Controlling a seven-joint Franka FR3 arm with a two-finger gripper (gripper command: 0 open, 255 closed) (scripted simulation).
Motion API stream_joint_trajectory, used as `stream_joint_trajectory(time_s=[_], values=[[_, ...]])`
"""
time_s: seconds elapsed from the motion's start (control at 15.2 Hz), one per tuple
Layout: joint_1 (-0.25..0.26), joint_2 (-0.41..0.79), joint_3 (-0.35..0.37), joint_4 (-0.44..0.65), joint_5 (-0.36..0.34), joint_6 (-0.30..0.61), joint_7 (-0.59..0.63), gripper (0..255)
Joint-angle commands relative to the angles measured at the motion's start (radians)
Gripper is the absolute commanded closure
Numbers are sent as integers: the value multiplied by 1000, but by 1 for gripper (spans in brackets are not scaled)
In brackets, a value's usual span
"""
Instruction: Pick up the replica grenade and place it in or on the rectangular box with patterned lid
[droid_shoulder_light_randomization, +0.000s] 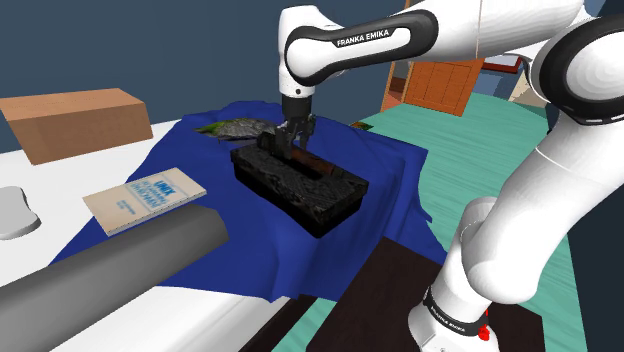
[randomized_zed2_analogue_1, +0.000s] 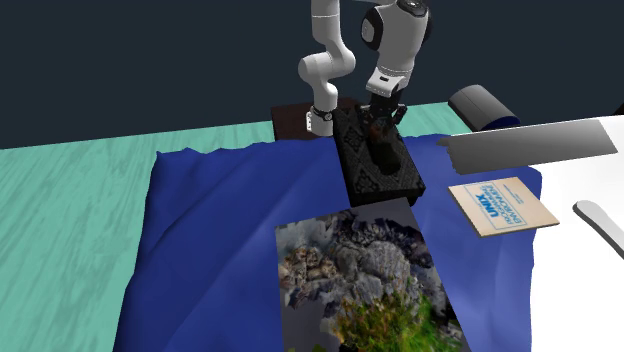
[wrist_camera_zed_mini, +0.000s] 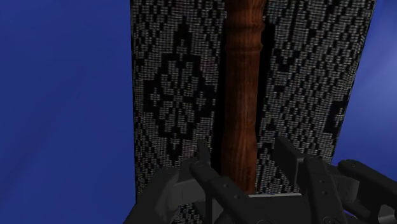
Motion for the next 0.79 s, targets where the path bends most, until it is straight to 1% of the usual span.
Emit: stream_joint_trajectory(time_s=[0.0, 0.26, 0.53, 0.73], values=[[0, 0, 0, 0, 0, 0, 0, 0], [0, 0, 0, 0, 0, 0, 0, 0], [4, -2, 6, 125, 3, -127, -2, 0], [4, -2, 6, 125, 3, -127, -2, 0]])
